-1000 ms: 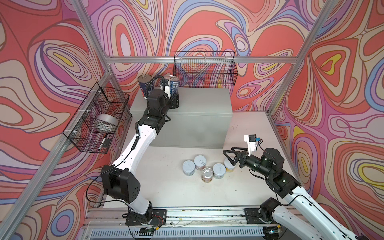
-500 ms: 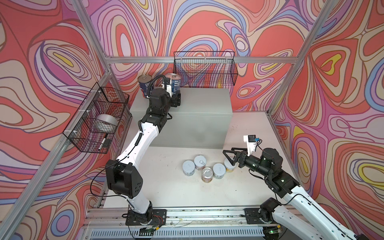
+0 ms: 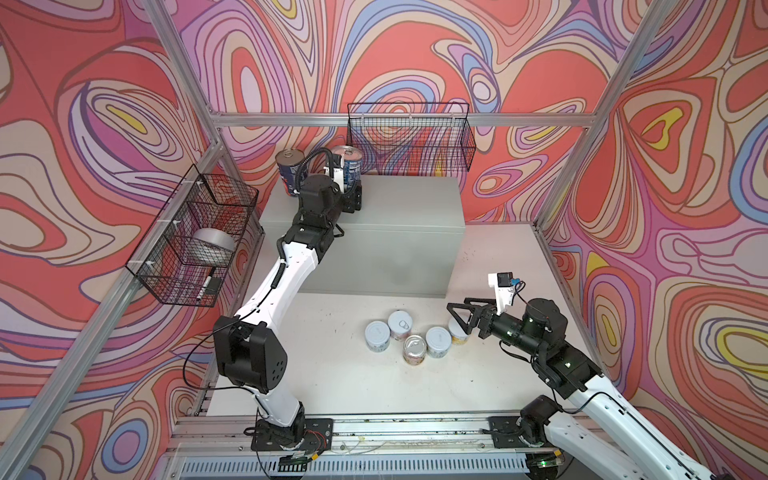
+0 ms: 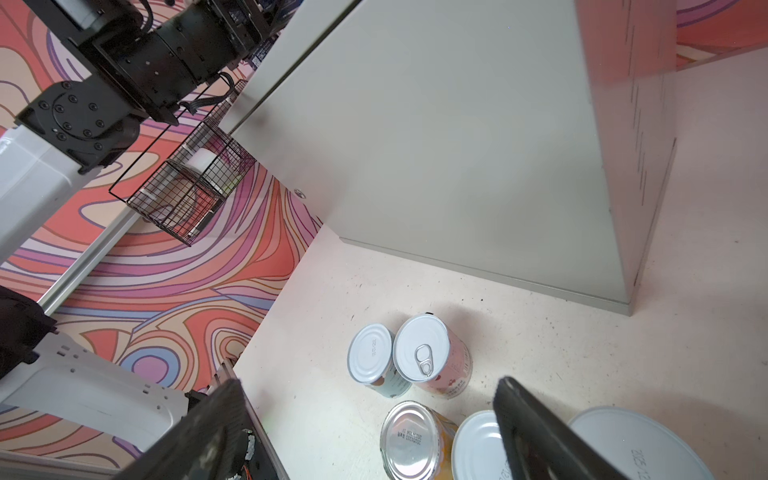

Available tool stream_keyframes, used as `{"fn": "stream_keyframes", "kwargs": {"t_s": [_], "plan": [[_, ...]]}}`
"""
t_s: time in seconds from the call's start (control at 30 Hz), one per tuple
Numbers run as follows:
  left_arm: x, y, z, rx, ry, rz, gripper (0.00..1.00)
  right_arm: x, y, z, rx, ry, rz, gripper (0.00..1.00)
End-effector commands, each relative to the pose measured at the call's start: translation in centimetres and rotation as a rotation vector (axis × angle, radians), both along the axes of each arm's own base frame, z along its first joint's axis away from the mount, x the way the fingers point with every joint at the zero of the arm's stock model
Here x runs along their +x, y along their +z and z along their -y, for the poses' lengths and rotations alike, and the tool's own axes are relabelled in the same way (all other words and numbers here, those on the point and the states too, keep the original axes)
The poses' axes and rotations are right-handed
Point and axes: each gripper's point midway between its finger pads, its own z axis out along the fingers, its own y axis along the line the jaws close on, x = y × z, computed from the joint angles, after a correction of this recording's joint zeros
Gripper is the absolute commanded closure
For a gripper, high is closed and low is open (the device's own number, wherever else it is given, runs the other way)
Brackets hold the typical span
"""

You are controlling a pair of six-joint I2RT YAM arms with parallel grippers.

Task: Place and organize the canned foods onto the counter
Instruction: 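Lower the soup can beside the dark-blue can on the cabinet top, then open the left gripper and lift it off the soup can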

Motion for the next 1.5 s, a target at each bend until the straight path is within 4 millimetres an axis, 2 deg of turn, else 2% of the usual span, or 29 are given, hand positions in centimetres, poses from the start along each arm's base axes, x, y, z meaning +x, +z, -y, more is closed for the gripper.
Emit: {"fn": "stream_keyframes", "kwargs": {"t_s": [0.0, 0.1, 0.3, 0.63, 0.97, 1.3, 1.47], "plan": [[0.2, -0.8, 0.3, 0.012, -0.024, -0.044, 0.11, -0.3, -0.6, 0.3, -0.01, -0.007, -0.002, 0.03], [-0.3, -0.8, 0.3, 0.036, -0.022, -0.07, 0.0, -0.6, -0.6, 0.0, 0.002, 0.014, -0.004, 0.04], [-1.7, -0.1, 0.2, 0.1, 0.015, -0.054, 0.0, -0.4, -1.0, -0.4, 0.002, 0.029, -0.025, 0.04], [-4.4, 2.3, 0.4, 0.11, 0.04, 0.018, 0.0, 0.0, -1.1, -0.6, 0.001, 0.03, -0.033, 0.03], [-6.6, 1.5, -0.3, 0.074, 0.079, 0.025, 0.0, 0.0, -1.8, -0.3, -0.017, 0.013, -0.058, 0.03], [-8.6, 2.1, 0.4, 0.062, 0.053, 0.029, 0.0, -0.1, -2.7, 0.2, -0.045, -0.014, -0.09, 0.03], [-9.8, 2.2, 0.6, 0.064, 0.037, 0.026, 0.0, -0.2, -3.7, 1.1, -0.086, -0.053, -0.11, 0.03]]}}
